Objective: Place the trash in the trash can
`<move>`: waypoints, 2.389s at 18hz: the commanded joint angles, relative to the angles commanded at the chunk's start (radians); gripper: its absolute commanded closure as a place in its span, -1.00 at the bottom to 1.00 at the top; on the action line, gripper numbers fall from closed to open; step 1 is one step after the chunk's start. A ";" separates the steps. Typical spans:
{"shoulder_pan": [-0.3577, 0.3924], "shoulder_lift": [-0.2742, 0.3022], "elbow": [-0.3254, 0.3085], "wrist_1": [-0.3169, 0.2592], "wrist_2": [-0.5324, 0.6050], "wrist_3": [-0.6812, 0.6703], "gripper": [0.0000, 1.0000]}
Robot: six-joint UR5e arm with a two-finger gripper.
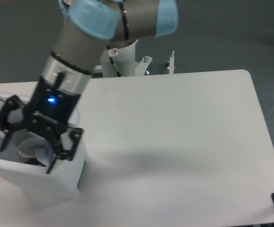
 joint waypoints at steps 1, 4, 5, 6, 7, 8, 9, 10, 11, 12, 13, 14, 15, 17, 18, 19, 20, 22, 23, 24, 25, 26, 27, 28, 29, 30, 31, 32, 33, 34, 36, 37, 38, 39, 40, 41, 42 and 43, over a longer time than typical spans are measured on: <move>0.037 -0.005 -0.003 0.000 0.002 0.006 -1.00; 0.112 -0.038 -0.020 0.000 0.009 0.009 -1.00; 0.138 -0.047 -0.026 0.000 0.009 0.023 -1.00; 0.167 -0.054 -0.038 0.000 0.009 0.058 -1.00; 0.210 -0.061 -0.063 -0.003 0.009 0.116 -1.00; 0.238 -0.064 -0.086 -0.005 0.009 0.136 -1.00; 0.264 -0.063 -0.112 -0.003 0.009 0.147 -1.00; 0.287 -0.063 -0.138 -0.005 0.009 0.165 -1.00; 0.305 -0.064 -0.156 -0.005 0.011 0.193 -1.00; 0.334 -0.064 -0.184 -0.005 0.012 0.236 -1.00; 0.350 -0.067 -0.193 -0.006 0.012 0.274 -1.00; 0.365 -0.077 -0.196 -0.006 0.012 0.306 -1.00; 0.381 -0.081 -0.196 -0.008 0.014 0.331 -1.00; 0.391 -0.089 -0.196 -0.027 0.107 0.360 -1.00; 0.388 -0.087 -0.198 -0.050 0.212 0.365 -1.00; 0.381 -0.090 -0.193 -0.067 0.278 0.383 -1.00; 0.369 -0.094 -0.196 -0.075 0.329 0.406 -1.00; 0.346 -0.100 -0.198 -0.103 0.440 0.506 -1.00; 0.344 -0.100 -0.196 -0.133 0.486 0.565 -1.00; 0.336 -0.100 -0.196 -0.167 0.530 0.639 -1.00; 0.324 -0.098 -0.198 -0.205 0.581 0.766 -1.00; 0.324 -0.098 -0.202 -0.222 0.601 0.832 -1.00; 0.324 -0.098 -0.203 -0.230 0.613 0.875 -1.00; 0.322 -0.100 -0.209 -0.226 0.623 0.900 -1.00; 0.322 -0.101 -0.216 -0.219 0.639 0.914 -1.00; 0.322 -0.103 -0.219 -0.215 0.662 0.922 -1.00; 0.322 -0.107 -0.218 -0.216 0.685 0.926 -1.00; 0.321 -0.107 -0.219 -0.218 0.696 0.930 -1.00; 0.321 -0.107 -0.219 -0.218 0.696 0.931 -1.00; 0.319 -0.106 -0.218 -0.219 0.696 0.931 -1.00; 0.306 -0.107 -0.219 -0.216 0.698 0.931 -1.00; 0.304 -0.109 -0.218 -0.216 0.698 0.931 -1.00; 0.303 -0.109 -0.219 -0.216 0.699 0.931 -1.00; 0.303 -0.109 -0.219 -0.215 0.699 0.940 -1.00; 0.301 -0.109 -0.221 -0.216 0.703 0.960 -1.00; 0.301 -0.109 -0.222 -0.215 0.713 0.997 -1.00; 0.301 -0.107 -0.225 -0.215 0.719 1.014 -1.00; 0.299 -0.107 -0.227 -0.215 0.722 1.017 -1.00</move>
